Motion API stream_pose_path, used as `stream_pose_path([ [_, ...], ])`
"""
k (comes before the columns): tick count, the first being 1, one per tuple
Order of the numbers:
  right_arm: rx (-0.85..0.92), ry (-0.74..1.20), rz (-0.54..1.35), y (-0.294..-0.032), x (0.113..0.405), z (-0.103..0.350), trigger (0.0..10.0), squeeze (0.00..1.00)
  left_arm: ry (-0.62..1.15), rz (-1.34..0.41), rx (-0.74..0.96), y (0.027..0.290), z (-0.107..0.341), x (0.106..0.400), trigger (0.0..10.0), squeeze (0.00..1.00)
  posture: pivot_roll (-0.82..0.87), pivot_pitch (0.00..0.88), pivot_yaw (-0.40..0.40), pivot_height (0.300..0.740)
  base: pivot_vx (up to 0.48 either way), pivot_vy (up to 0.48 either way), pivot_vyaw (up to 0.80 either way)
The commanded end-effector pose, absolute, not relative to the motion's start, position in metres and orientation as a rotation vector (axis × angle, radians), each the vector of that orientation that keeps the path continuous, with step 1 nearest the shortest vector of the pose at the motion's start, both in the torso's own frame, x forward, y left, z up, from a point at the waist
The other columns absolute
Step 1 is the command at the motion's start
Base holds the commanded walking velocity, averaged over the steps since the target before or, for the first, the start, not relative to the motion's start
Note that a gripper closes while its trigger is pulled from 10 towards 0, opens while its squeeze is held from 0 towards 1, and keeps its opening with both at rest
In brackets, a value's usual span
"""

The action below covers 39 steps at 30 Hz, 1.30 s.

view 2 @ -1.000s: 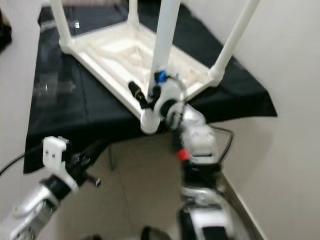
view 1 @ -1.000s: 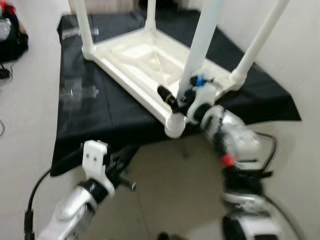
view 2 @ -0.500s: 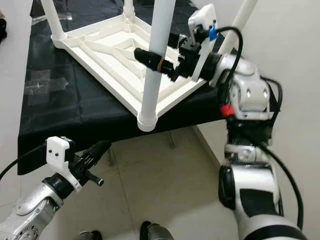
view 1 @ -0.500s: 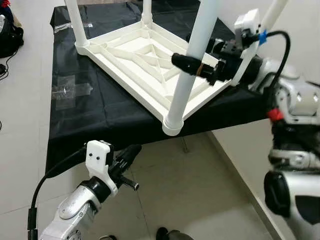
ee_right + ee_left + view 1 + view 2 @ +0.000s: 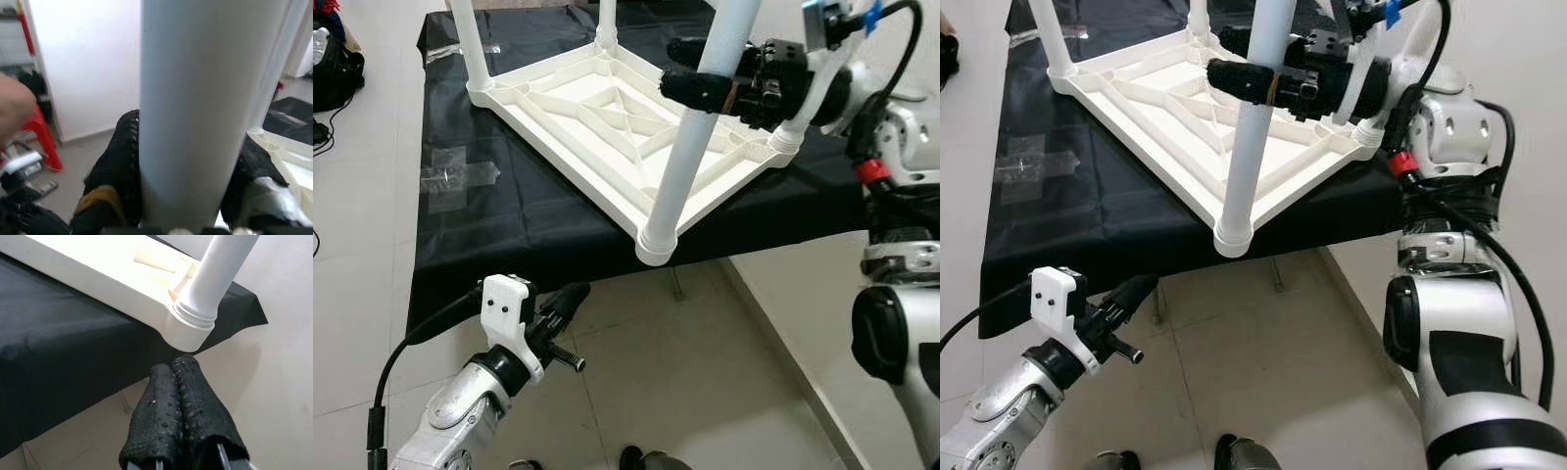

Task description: Building children table

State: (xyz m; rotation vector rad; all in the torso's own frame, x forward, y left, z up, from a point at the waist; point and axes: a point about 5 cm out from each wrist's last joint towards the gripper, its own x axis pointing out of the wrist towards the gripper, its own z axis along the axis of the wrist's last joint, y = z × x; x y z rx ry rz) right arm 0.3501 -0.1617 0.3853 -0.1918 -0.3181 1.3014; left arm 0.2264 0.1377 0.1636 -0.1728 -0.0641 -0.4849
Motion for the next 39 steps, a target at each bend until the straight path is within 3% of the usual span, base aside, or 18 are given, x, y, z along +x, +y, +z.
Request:
stream_pose_path([
  [1, -0.227, -0.326, 1.303, -0.162, 0.349, 0.391, 0.0, 0.00, -0.048, -0.483, -0.176, 0.139, 0.160, 0.225, 10.0, 0.00, -0.03, 0.210, -0.114, 0.740, 0.000, 0.000, 0.00],
  [6, -0.163, -0.196, 1.117, -0.155, 0.360, 0.363, 0.0, 0.00, -0.049, -0.482, -0.179, 0.139, 0.160, 0.226, 10.0, 0.00, -0.04, 0.214, -0.124, 0.740, 0.000, 0.000, 0.00],
  [7, -0.098, -0.064, 0.839, -0.143, 0.370, 0.327, 0.0, 0.00, -0.050, -0.481, -0.181, 0.140, 0.160, 0.225, 10.0, 0.00, -0.04, 0.214, -0.132, 0.740, 0.000, 0.000, 0.00],
  [8, -0.061, -0.011, 0.704, -0.140, 0.373, 0.312, 0.0, 0.00, -0.050, -0.480, -0.181, 0.140, 0.160, 0.225, 10.0, 0.00, -0.04, 0.214, -0.132, 0.740, 0.000, 0.000, 0.00],
  [9, -0.061, -0.011, 0.704, -0.140, 0.373, 0.312, 0.0, 0.00, -0.050, -0.480, -0.181, 0.140, 0.160, 0.225, 10.0, 0.00, -0.04, 0.214, -0.132, 0.740, 0.000, 0.000, 0.00],
  [10, -0.052, 0.047, 0.449, -0.139, 0.371, 0.286, 0.0, 0.00, -0.051, -0.479, -0.181, 0.140, 0.160, 0.225, 10.0, 0.00, -0.03, 0.215, -0.134, 0.740, 0.000, 0.000, 0.00],
  [11, -0.052, 0.047, 0.449, -0.139, 0.371, 0.286, 0.0, 0.00, -0.051, -0.479, -0.181, 0.140, 0.160, 0.225, 10.0, 0.00, -0.03, 0.215, -0.134, 0.740, 0.000, 0.000, 0.00],
  [12, -0.022, 0.065, 0.275, -0.139, 0.364, 0.267, 0.0, 0.00, -0.051, -0.478, -0.180, 0.141, 0.160, 0.226, 10.0, 0.00, -0.03, 0.209, -0.129, 0.740, 0.000, 0.000, 0.00],
  [16, 0.023, 0.092, 0.128, -0.127, 0.352, 0.239, 0.0, 0.00, -0.050, -0.475, -0.176, 0.141, 0.160, 0.227, 10.0, 0.00, -0.02, 0.199, -0.121, 0.740, 0.000, 0.000, 0.00],
  [24, 0.047, 0.104, 0.143, -0.103, 0.357, 0.236, 0.0, 0.00, -0.049, -0.471, -0.172, 0.141, 0.158, 0.229, 10.0, 0.00, -0.03, 0.192, -0.125, 0.740, 0.000, 0.000, 0.00],
  [25, 0.043, 0.096, 0.178, -0.098, 0.358, 0.243, 10.0, 0.00, -0.051, -0.470, -0.174, 0.141, 0.158, 0.229, 10.0, 0.00, -0.03, 0.190, -0.125, 0.740, 0.000, 0.000, 0.00],
  [28, 0.099, 0.063, 0.219, -0.092, 0.357, 0.254, 10.0, 0.00, -0.054, -0.468, -0.176, 0.141, 0.158, 0.229, 10.0, 0.00, -0.03, 0.197, -0.125, 0.740, 0.000, 0.000, 0.00],
  [29, 0.125, 0.042, 0.236, -0.091, 0.357, 0.258, 10.0, 1.00, -0.055, -0.468, -0.177, 0.141, 0.159, 0.229, 10.0, 0.00, -0.03, 0.197, -0.125, 0.740, 0.000, 0.000, 0.00],
  [34, 0.137, -0.021, 0.278, -0.094, 0.355, 0.268, 10.0, 1.00, -0.055, -0.468, -0.177, 0.142, 0.159, 0.229, 10.0, 0.00, -0.03, 0.201, -0.116, 0.740, 0.000, 0.000, 0.00],
  [37, 0.135, -0.126, 0.403, -0.104, 0.353, 0.283, 10.0, 1.00, -0.053, -0.469, -0.177, 0.142, 0.160, 0.229, 10.0, 0.00, -0.03, 0.211, -0.111, 0.740, 0.000, 0.000, 0.00],
  [39, 0.076, -0.191, 0.613, -0.120, 0.349, 0.295, 10.0, 1.00, -0.052, -0.474, -0.178, 0.141, 0.160, 0.228, 10.0, 0.00, -0.03, 0.219, -0.108, 0.740, 0.000, 0.000, 0.00],
])
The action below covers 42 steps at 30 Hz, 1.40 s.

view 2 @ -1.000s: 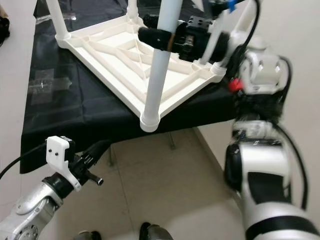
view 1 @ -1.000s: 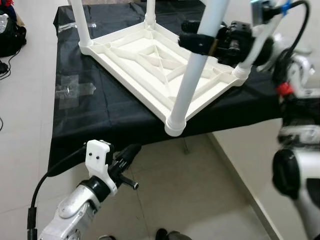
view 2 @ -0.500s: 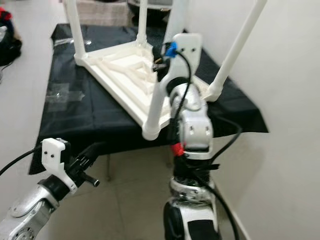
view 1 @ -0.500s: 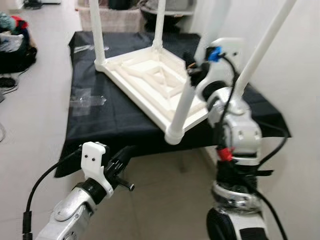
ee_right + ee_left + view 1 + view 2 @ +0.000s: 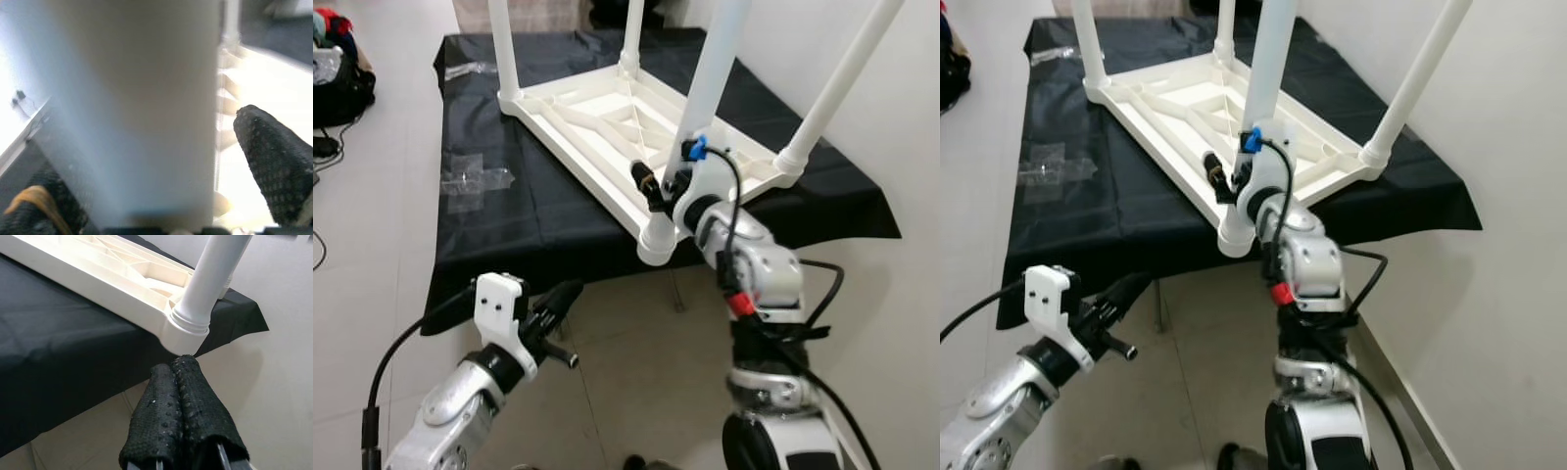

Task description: Building children table

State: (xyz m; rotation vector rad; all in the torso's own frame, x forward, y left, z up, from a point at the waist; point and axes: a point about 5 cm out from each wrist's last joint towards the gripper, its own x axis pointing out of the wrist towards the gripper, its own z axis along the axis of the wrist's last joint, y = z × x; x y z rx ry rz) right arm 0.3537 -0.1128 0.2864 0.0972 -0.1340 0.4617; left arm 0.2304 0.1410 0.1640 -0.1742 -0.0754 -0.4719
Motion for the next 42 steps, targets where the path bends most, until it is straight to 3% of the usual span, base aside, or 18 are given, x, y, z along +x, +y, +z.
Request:
stream_pose_path([
  [1, 0.076, -0.191, 0.613, -0.120, 0.349, 0.295, 10.0, 1.00, -0.052, -0.474, -0.178, 0.141, 0.160, 0.228, 10.0, 0.00, -0.03, 0.219, -0.108, 0.740, 0.000, 0.000, 0.00],
  [2, 0.050, -0.202, 0.685, -0.129, 0.348, 0.299, 10.0, 0.98, -0.052, -0.476, -0.179, 0.140, 0.160, 0.228, 10.0, 0.00, -0.03, 0.220, -0.108, 0.740, 0.000, 0.000, 0.00],
  [3, 0.010, -0.209, 0.776, -0.136, 0.347, 0.302, 10.0, 0.08, -0.051, -0.478, -0.180, 0.140, 0.161, 0.227, 10.0, 0.00, -0.03, 0.224, -0.106, 0.740, 0.000, 0.000, 0.00],
  [4, 0.010, -0.209, 0.776, -0.136, 0.347, 0.302, 10.0, 0.08, -0.051, -0.478, -0.180, 0.140, 0.161, 0.227, 10.0, 0.00, -0.03, 0.224, -0.106, 0.740, 0.000, 0.000, 0.00],
  [5, -0.015, -0.210, 0.829, -0.141, 0.346, 0.305, 10.0, 0.00, -0.051, -0.479, -0.180, 0.140, 0.161, 0.227, 10.0, 0.00, -0.03, 0.224, -0.106, 0.740, 0.000, 0.000, 0.00],
  [8, -0.097, -0.198, 0.937, -0.162, 0.351, 0.314, 10.0, 0.00, -0.048, -0.482, -0.181, 0.139, 0.162, 0.223, 10.0, 0.00, -0.01, 0.241, -0.107, 0.740, 0.000, 0.000, 0.00],
  [15, -0.099, -0.199, 1.044, -0.167, 0.354, 0.324, 10.0, 0.00, -0.044, -0.484, -0.182, 0.139, 0.163, 0.220, 10.0, 0.00, 0.00, 0.250, -0.105, 0.740, 0.000, 0.000, 0.00],
  [16, -0.089, -0.208, 1.081, -0.165, 0.356, 0.327, 8.8, 0.00, -0.041, -0.485, -0.182, 0.139, 0.163, 0.218, 10.0, 0.00, 0.00, 0.251, -0.104, 0.740, 0.000, 0.000, 0.00],
  [17, -0.092, -0.208, 1.095, -0.165, 0.357, 0.326, 3.2, 0.00, -0.040, -0.486, -0.182, 0.139, 0.163, 0.217, 10.0, 0.00, 0.00, 0.251, -0.104, 0.740, 0.000, 0.000, 0.00],
  [18, -0.092, -0.208, 1.095, -0.165, 0.357, 0.326, 3.2, 0.00, -0.040, -0.486, -0.182, 0.139, 0.163, 0.217, 10.0, 0.00, 0.00, 0.251, -0.104, 0.740, 0.000, 0.000, 0.00],
  [19, -0.098, -0.202, 1.105, -0.166, 0.357, 0.325, 0.0, 0.00, -0.040, -0.486, -0.182, 0.139, 0.163, 0.217, 10.0, 0.00, 0.01, 0.254, -0.103, 0.740, 0.000, 0.000, 0.00],
  [29, -0.079, -0.181, 1.098, -0.174, 0.357, 0.315, 0.0, 0.00, -0.037, -0.485, -0.186, 0.140, 0.164, 0.217, 10.0, 0.00, -0.01, 0.257, -0.109, 0.740, 0.000, 0.000, 0.00],
  [32, 0.044, -0.094, 0.799, -0.158, 0.360, 0.285, 0.0, 0.00, -0.038, -0.483, -0.189, 0.141, 0.164, 0.219, 10.0, 0.00, -0.02, 0.246, -0.115, 0.740, 0.000, 0.000, 0.00],
  [34, 0.044, -0.094, 0.799, -0.158, 0.360, 0.285, 0.0, 0.00, -0.038, -0.483, -0.189, 0.141, 0.164, 0.219, 10.0, 0.00, -0.02, 0.246, -0.115, 0.740, 0.000, 0.000, 0.00],
  [35, 0.049, -0.023, 0.678, -0.147, 0.358, 0.267, 0.0, 0.00, -0.039, -0.482, -0.189, 0.141, 0.164, 0.220, 10.0, 0.00, -0.02, 0.240, -0.110, 0.740, 0.000, 0.000, 0.00],
  [36, 0.049, -0.023, 0.678, -0.147, 0.358, 0.267, 0.0, 0.00, -0.039, -0.482, -0.189, 0.141, 0.164, 0.220, 10.0, 0.00, -0.02, 0.240, -0.110, 0.740, 0.000, 0.000, 0.00],
  [38, 0.017, 0.097, 0.333, -0.120, 0.347, 0.225, 0.0, 0.00, -0.036, -0.479, -0.183, 0.142, 0.161, 0.223, 10.0, 0.00, 0.00, 0.205, -0.097, 0.740, 0.000, 0.000, 0.00],
  [42, 0.040, 0.099, 0.212, -0.107, 0.346, 0.218, 0.0, 0.00, -0.033, -0.477, -0.178, 0.143, 0.159, 0.226, 10.0, 0.00, 0.01, 0.186, -0.097, 0.740, 0.000, 0.000, 0.00],
])
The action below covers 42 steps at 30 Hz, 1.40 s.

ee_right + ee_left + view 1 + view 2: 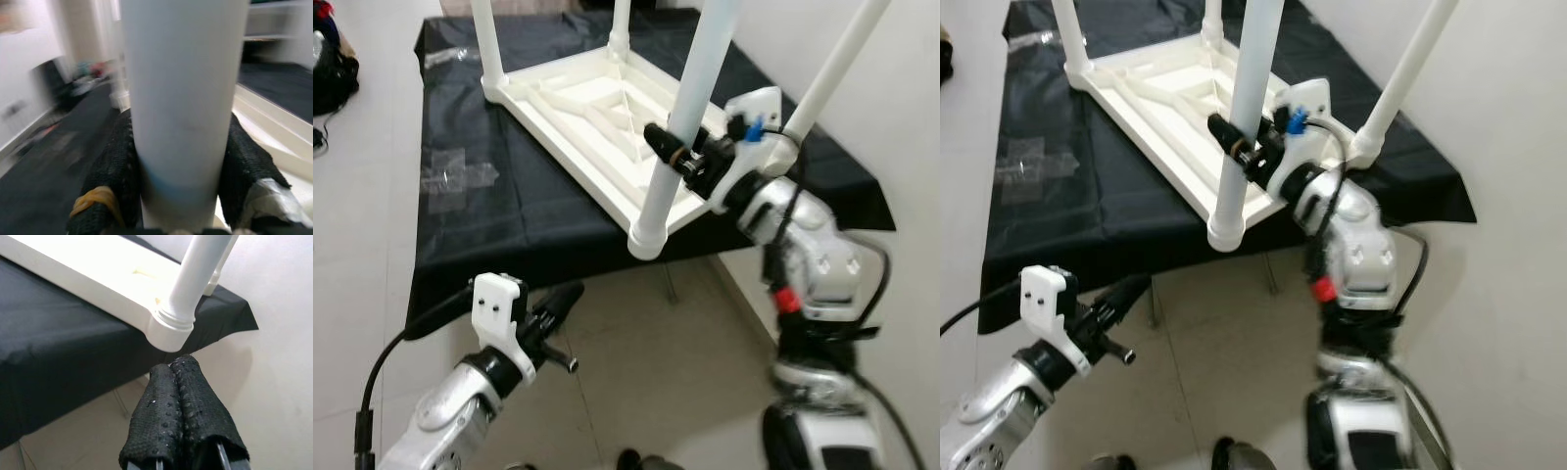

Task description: Building children table

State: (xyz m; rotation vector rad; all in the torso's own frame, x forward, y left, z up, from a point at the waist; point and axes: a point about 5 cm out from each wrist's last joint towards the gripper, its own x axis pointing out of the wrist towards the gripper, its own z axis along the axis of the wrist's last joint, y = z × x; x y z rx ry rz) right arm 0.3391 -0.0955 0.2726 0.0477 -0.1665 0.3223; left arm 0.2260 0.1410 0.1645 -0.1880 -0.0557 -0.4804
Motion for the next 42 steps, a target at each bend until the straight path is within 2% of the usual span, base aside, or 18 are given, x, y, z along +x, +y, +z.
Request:
stream_pose_path([
  [1, 0.058, 0.081, 0.147, -0.096, 0.349, 0.219, 0.0, 0.00, -0.030, -0.473, -0.173, 0.144, 0.156, 0.228, 10.0, 0.00, 0.01, 0.176, -0.096, 0.740, 0.000, 0.000, 0.00],
  [5, 0.092, 0.055, 0.164, -0.075, 0.362, 0.232, 0.0, 0.00, -0.024, -0.464, -0.167, 0.146, 0.153, 0.233, 10.0, 0.00, 0.00, 0.159, -0.087, 0.740, 0.000, 0.000, 0.00],
  [6, 0.088, 0.056, 0.177, -0.074, 0.363, 0.236, 4.9, 0.00, -0.024, -0.463, -0.167, 0.147, 0.153, 0.234, 10.0, 0.00, 0.00, 0.160, -0.083, 0.740, 0.000, 0.000, 0.00],
  [7, 0.088, 0.056, 0.177, -0.074, 0.363, 0.236, 4.9, 0.00, -0.024, -0.463, -0.167, 0.147, 0.153, 0.234, 10.0, 0.00, 0.00, 0.160, -0.083, 0.740, 0.000, 0.000, 0.00],
  [8, 0.082, 0.060, 0.184, -0.075, 0.363, 0.238, 9.4, 0.00, -0.024, -0.463, -0.167, 0.147, 0.153, 0.234, 10.0, 0.00, 0.00, 0.161, -0.082, 0.740, 0.000, 0.000, 0.00],
  [10, 0.078, 0.064, 0.186, -0.076, 0.363, 0.240, 9.4, 0.00, -0.024, -0.463, -0.167, 0.147, 0.153, 0.234, 10.0, 0.00, 0.00, 0.161, -0.082, 0.740, 0.000, 0.000, 0.00],
  [11, 0.116, 0.035, 0.222, -0.078, 0.362, 0.246, 10.0, 0.00, -0.025, -0.463, -0.169, 0.147, 0.153, 0.234, 10.0, 0.00, -0.01, 0.169, -0.083, 0.740, 0.000, 0.000, 0.00],
  [14, 0.155, -0.060, 0.368, -0.084, 0.359, 0.262, 10.0, 0.00, -0.028, -0.465, -0.172, 0.146, 0.156, 0.233, 10.0, 0.00, -0.01, 0.190, -0.080, 0.740, 0.000, 0.000, 0.00],
  [15, 0.171, -0.124, 0.473, -0.090, 0.356, 0.270, 10.0, 1.00, -0.031, -0.467, -0.174, 0.146, 0.157, 0.232, 10.0, 0.00, 0.00, 0.199, -0.082, 0.740, 0.000, 0.000, 0.00],
  [17, 0.171, -0.124, 0.473, -0.090, 0.356, 0.270, 10.0, 1.00, -0.031, -0.467, -0.174, 0.146, 0.157, 0.232, 10.0, 0.00, 0.00, 0.199, -0.082, 0.740, 0.000, 0.000, 0.00],
  [29, -0.021, -0.231, 1.023, -0.143, 0.359, 0.304, 10.0, 1.00, -0.045, -0.478, -0.170, 0.143, 0.165, 0.219, 10.0, 0.00, 0.03, 0.262, -0.085, 0.740, 0.000, 0.000, 0.00],
  [31, -0.072, -0.198, 1.113, -0.151, 0.359, 0.308, 10.0, 0.19, -0.043, -0.477, -0.168, 0.143, 0.166, 0.217, 10.0, 0.00, 0.04, 0.276, -0.087, 0.740, 0.000, 0.000, 0.00],
  [32, -0.072, -0.198, 1.113, -0.151, 0.359, 0.308, 10.0, 0.19, -0.043, -0.477, -0.168, 0.143, 0.166, 0.217, 10.0, 0.00, 0.04, 0.276, -0.087, 0.740, 0.000, 0.000, 0.00],
  [33, -0.099, -0.192, 1.141, -0.154, 0.359, 0.310, 10.0, 0.00, -0.042, -0.476, -0.168, 0.143, 0.166, 0.216, 10.0, 0.00, 0.04, 0.277, -0.088, 0.740, 0.000, 0.000, 0.00],
  [38, -0.125, -0.215, 1.187, -0.161, 0.364, 0.322, 10.0, 0.00, -0.038, -0.474, -0.166, 0.144, 0.167, 0.213, 10.0, 0.00, 0.05, 0.282, -0.083, 0.740, 0.000, 0.000, 0.00],
  [39, -0.122, -0.228, 1.210, -0.162, 0.365, 0.326, 7.9, 0.00, -0.036, -0.475, -0.165, 0.144, 0.167, 0.213, 10.0, 0.00, 0.05, 0.284, -0.081, 0.740, 0.000, 0.000, 0.00],
  [40, -0.115, -0.235, 1.239, -0.162, 0.366, 0.329, 0.0, 0.00, -0.033, -0.475, -0.164, 0.144, 0.167, 0.212, 10.0, 0.00, 0.05, 0.281, -0.081, 0.740, 0.000, 0.000, 0.00],
  [42, -0.110, -0.237, 1.261, -0.162, 0.367, 0.331, 0.0, 0.00, -0.031, -0.475, -0.164, 0.144, 0.167, 0.212, 10.0, 0.00, 0.05, 0.281, -0.081, 0.740, 0.000, 0.000, 0.00],
])
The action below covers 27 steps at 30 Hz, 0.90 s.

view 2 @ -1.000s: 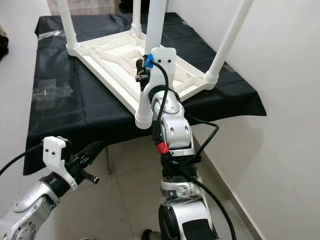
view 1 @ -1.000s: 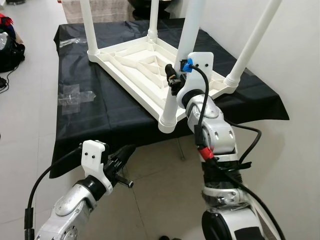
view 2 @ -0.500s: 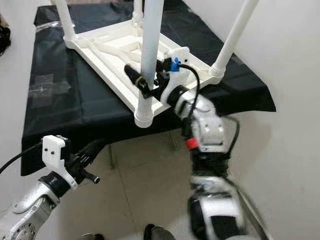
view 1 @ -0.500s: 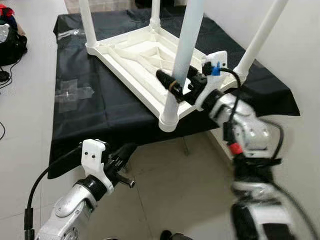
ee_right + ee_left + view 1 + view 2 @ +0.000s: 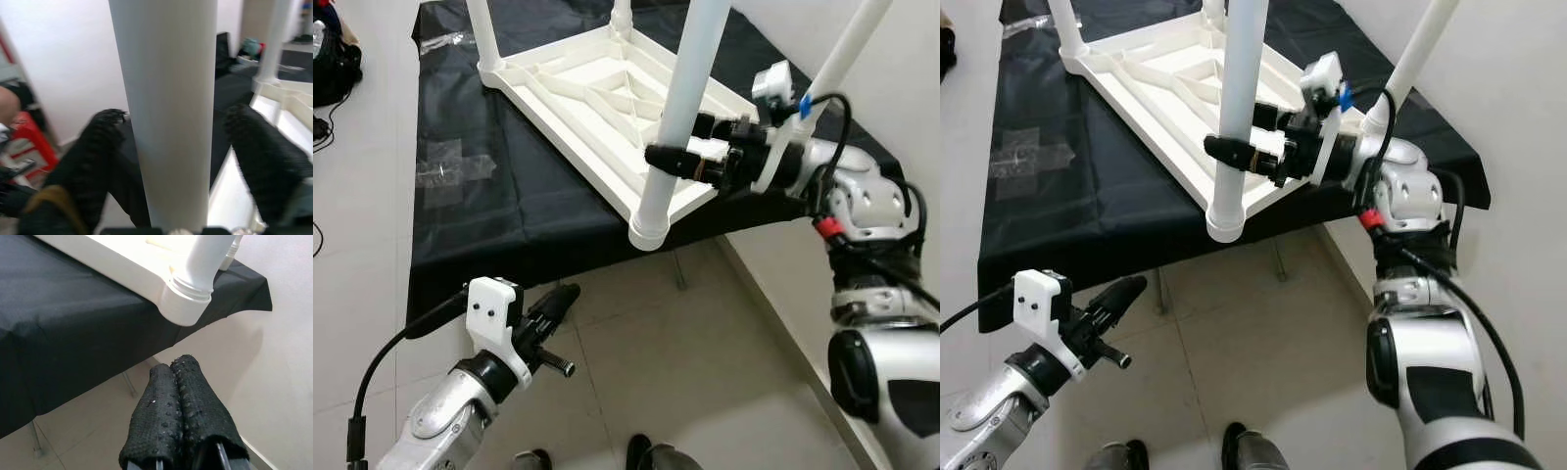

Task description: Building children table

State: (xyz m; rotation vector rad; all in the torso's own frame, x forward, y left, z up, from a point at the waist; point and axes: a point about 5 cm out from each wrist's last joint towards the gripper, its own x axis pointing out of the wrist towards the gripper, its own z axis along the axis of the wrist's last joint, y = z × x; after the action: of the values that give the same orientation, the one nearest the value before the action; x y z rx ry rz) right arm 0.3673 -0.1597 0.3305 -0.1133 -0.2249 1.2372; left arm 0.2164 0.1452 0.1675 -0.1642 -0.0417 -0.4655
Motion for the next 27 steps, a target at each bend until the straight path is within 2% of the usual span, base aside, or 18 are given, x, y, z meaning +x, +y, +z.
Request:
stream_pose_path([
  [1, -0.118, -0.236, 1.271, -0.163, 0.367, 0.331, 0.0, 0.00, -0.029, -0.476, -0.164, 0.144, 0.167, 0.212, 10.0, 0.00, 0.04, 0.275, -0.081, 0.740, 0.000, 0.000, 0.00],
  [7, -0.128, -0.231, 1.258, -0.169, 0.367, 0.327, 0.0, 0.00, -0.024, -0.476, -0.168, 0.143, 0.165, 0.214, 10.0, 0.00, 0.03, 0.257, -0.086, 0.740, 0.000, 0.000, 0.00],
  [13, -0.116, -0.213, 1.098, -0.175, 0.367, 0.311, 0.0, 0.00, -0.025, -0.477, -0.173, 0.142, 0.164, 0.217, 10.0, 0.00, 0.01, 0.244, -0.094, 0.740, 0.000, 0.000, 0.00],
  [14, -0.080, -0.180, 0.993, -0.169, 0.367, 0.298, 0.0, 0.00, -0.026, -0.477, -0.174, 0.142, 0.163, 0.218, 10.0, 0.00, 0.01, 0.237, -0.099, 0.740, 0.000, 0.000, 0.00],
  [16, -0.080, -0.180, 0.993, -0.169, 0.367, 0.298, 0.0, 0.00, -0.026, -0.477, -0.174, 0.142, 0.163, 0.218, 10.0, 0.00, 0.01, 0.237, -0.099, 0.740, 0.000, 0.000, 0.00],
  [17, -0.035, -0.140, 0.901, -0.158, 0.363, 0.281, 0.0, 0.00, -0.027, -0.476, -0.175, 0.142, 0.163, 0.219, 10.0, 0.00, 0.00, 0.227, -0.099, 0.740, 0.000, 0.000, 0.00],
  [18, -0.050, -0.069, 0.673, -0.140, 0.359, 0.254, 0.0, 0.00, -0.027, -0.475, -0.176, 0.143, 0.161, 0.222, 10.0, 0.00, -0.01, 0.214, -0.096, 0.740, 0.000, 0.000, 0.00],
  [19, -0.050, -0.069, 0.673, -0.140, 0.359, 0.254, 0.0, 0.00, -0.027, -0.475, -0.176, 0.143, 0.161, 0.222, 10.0, 0.00, -0.01, 0.214, -0.096, 0.740, 0.000, 0.000, 0.00],
  [20, -0.029, -0.035, 0.392, -0.130, 0.348, 0.229, 0.0, 0.00, -0.027, -0.474, -0.175, 0.143, 0.160, 0.224, 10.0, 0.00, -0.02, 0.202, -0.095, 0.740, 0.000, 0.000, 0.00],
  [21, -0.029, -0.035, 0.392, -0.130, 0.348, 0.229, 0.0, 0.00, -0.027, -0.474, -0.175, 0.143, 0.160, 0.224, 10.0, 0.00, -0.02, 0.202, -0.095, 0.740, 0.000, 0.000, 0.00],
  [22, -0.024, 0.000, 0.218, -0.118, 0.340, 0.211, 0.0, 0.00, -0.027, -0.474, -0.176, 0.143, 0.158, 0.227, 10.0, 0.00, -0.02, 0.186, -0.085, 0.740, 0.000, 0.000, 0.00],
  [23, -0.024, 0.000, 0.218, -0.118, 0.340, 0.211, 0.0, 0.00, -0.027, -0.474, -0.176, 0.143, 0.158, 0.227, 10.0, 0.00, -0.02, 0.186, -0.085, 0.740, 0.000, 0.000, 0.00],
  [24, -0.021, 0.024, 0.116, -0.109, 0.336, 0.199, 0.0, 0.00, -0.025, -0.472, -0.176, 0.143, 0.156, 0.230, 10.0, 0.00, -0.02, 0.161, -0.081, 0.740, 0.000, 0.000, 0.00],
  [27, -0.012, 0.047, 0.102, -0.094, 0.346, 0.192, 0.0, 0.00, -0.023, -0.465, -0.170, 0.143, 0.152, 0.235, 10.0, 0.00, -0.01, 0.136, -0.086, 0.740, 0.000, 0.000, 0.00],
])
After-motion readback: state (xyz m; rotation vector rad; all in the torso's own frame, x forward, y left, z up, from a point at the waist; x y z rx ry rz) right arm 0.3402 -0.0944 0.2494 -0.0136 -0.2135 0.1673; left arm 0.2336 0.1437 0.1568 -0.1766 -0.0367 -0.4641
